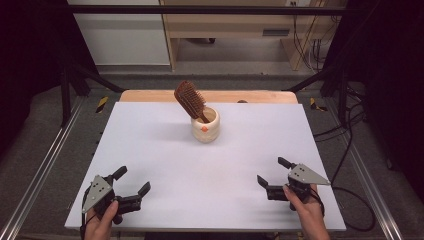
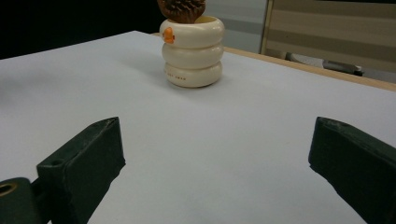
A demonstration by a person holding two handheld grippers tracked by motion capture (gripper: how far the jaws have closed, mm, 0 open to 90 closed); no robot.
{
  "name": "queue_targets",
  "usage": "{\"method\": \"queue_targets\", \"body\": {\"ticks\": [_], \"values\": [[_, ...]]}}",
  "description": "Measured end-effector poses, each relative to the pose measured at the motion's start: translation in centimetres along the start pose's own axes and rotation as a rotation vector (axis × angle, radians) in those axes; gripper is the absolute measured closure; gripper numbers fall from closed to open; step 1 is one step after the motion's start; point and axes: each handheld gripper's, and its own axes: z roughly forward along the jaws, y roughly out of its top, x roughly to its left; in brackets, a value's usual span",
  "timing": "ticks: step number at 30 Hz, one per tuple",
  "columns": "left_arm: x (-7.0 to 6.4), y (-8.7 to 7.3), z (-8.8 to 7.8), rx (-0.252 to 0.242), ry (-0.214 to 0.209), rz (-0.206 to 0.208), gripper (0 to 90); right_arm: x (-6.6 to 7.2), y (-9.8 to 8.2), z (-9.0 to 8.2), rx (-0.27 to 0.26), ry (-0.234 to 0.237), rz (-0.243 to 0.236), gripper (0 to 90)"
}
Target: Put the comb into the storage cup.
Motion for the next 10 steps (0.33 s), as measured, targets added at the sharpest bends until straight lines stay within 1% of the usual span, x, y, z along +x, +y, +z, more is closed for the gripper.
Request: {"method": "queue_targets", "body": {"ticks": [4,5,7,9,10], "values": [[0.02,0.12,0.18,-0.006,0.011,-0.002,1.5,0.24,0.09,0.67,0.013,0.015,-0.013,3.9],[0.04,0.22,0.1,-0.014,0.022,-0.003,1.5,0.3,0.11,0.8,0.016,0.017,-0.012,3.9],[0.09,0.32,-0.03,-0.022,0.027,-0.001,1.6,0.33,0.18,0.97,0.02,0.024,-0.001,4.1],[0.25,0.35,-0.2,-0.022,0.035,-0.002,1.3,0.34,0.29,1.07,0.024,0.02,-0.001,4.1],[0.4,0.33,-0.26,-0.023,0.041,-0.01,1.3,0.32,0.29,1.09,0.026,0.019,0.002,4.2]]}}
